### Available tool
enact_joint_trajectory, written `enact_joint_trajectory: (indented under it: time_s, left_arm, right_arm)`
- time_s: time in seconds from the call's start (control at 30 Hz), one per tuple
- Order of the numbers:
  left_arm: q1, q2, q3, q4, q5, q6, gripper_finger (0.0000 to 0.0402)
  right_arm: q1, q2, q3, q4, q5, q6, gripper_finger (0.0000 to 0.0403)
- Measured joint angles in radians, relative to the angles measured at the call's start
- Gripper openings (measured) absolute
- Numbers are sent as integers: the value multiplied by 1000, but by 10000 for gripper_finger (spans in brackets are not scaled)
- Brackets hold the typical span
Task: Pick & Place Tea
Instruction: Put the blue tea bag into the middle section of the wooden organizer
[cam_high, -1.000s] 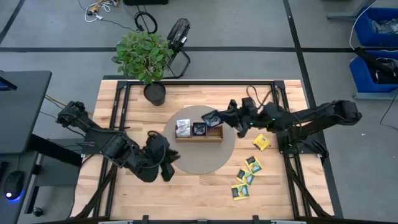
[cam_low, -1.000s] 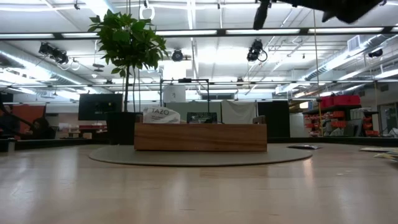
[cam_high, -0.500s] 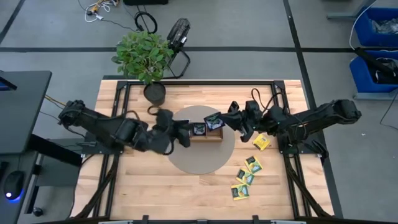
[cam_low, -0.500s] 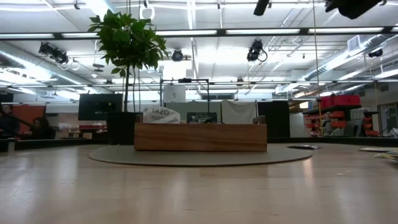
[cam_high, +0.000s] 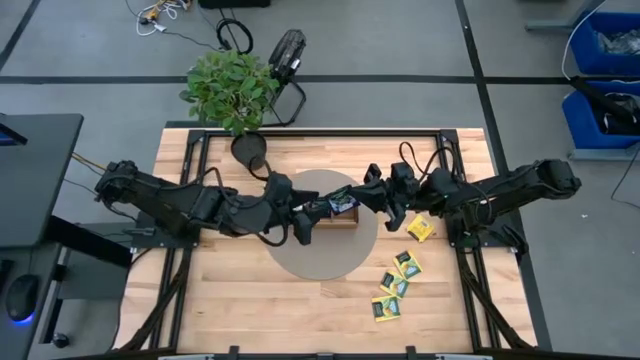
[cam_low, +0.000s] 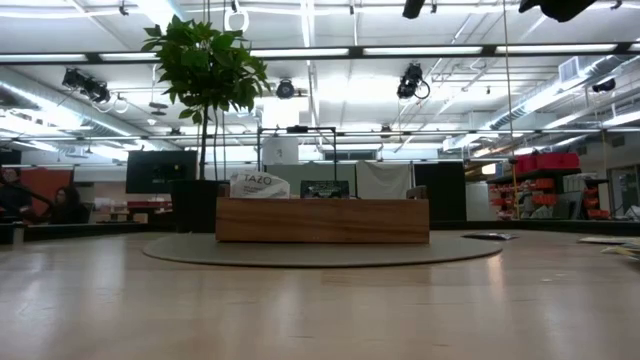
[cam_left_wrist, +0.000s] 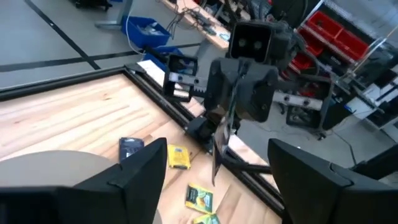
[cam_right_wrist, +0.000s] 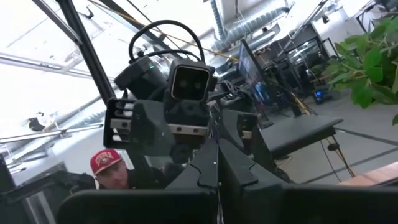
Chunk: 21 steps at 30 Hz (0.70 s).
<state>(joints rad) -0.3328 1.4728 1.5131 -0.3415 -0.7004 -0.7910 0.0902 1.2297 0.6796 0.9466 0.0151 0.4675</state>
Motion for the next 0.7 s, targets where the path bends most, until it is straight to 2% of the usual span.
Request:
enact_joint_trajectory:
  time_s: [0.1, 0.33, 0.7]
  left_arm:
    - [1, 1, 0, 1, 1, 3, 275]
    - [8, 0, 0, 28, -2, 29, 220]
    - [41, 0, 0, 68, 97, 53, 171]
  right_arm:
    - [0, 0, 0, 2, -1, 2, 0]
    - [0, 0, 0, 5, -8, 11, 0]
    - [0, 0, 0, 11, -7, 14, 0]
